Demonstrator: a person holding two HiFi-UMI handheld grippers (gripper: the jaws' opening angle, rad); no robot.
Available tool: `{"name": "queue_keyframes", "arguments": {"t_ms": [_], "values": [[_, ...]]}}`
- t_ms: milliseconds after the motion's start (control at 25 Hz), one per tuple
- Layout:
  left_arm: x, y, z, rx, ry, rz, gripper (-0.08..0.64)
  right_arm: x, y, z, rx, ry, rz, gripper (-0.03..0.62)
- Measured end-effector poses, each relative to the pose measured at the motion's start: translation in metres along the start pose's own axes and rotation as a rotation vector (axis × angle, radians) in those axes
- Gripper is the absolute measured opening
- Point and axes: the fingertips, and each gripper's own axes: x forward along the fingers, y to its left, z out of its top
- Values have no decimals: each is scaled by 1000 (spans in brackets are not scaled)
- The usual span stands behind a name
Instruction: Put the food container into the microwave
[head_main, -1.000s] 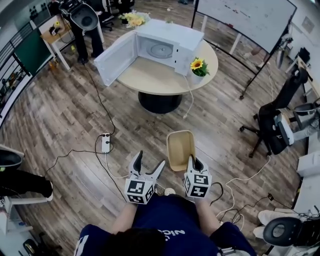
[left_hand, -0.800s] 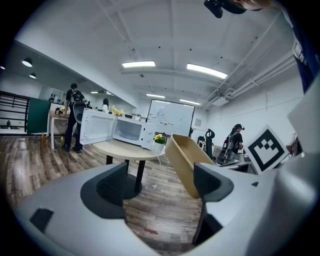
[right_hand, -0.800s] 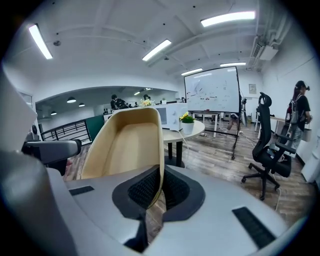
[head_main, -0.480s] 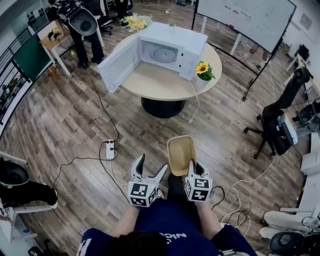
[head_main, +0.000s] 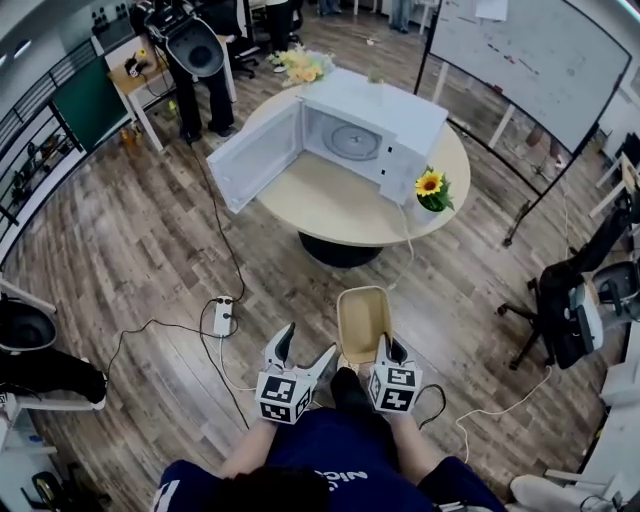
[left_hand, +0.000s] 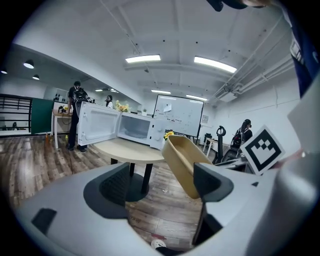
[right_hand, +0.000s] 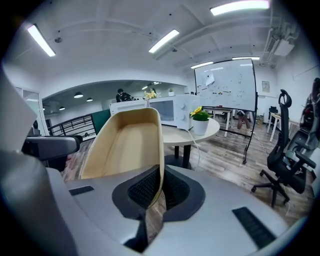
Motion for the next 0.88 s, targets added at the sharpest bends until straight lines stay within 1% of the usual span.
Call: {"name": "queue_keyframes", "arguments": {"t_ms": [280,400,520,680,880], "values": [[68,29,34,-41,-20,97,400,74,-26,64,-73,-9,84,15],[93,36,39,-62,-19,135,400,98,-36,82,-91,-12,120,15],[115,39,48,-74,-25,156,400,117,-48,96,-105,-9,144,15],[140,40,53,-85,-25,173,400,136,-64,108,-121,-3,146,15],[160,37,57,-98,-30,175,400,148,-84,115,-93,6,124,15]]}}
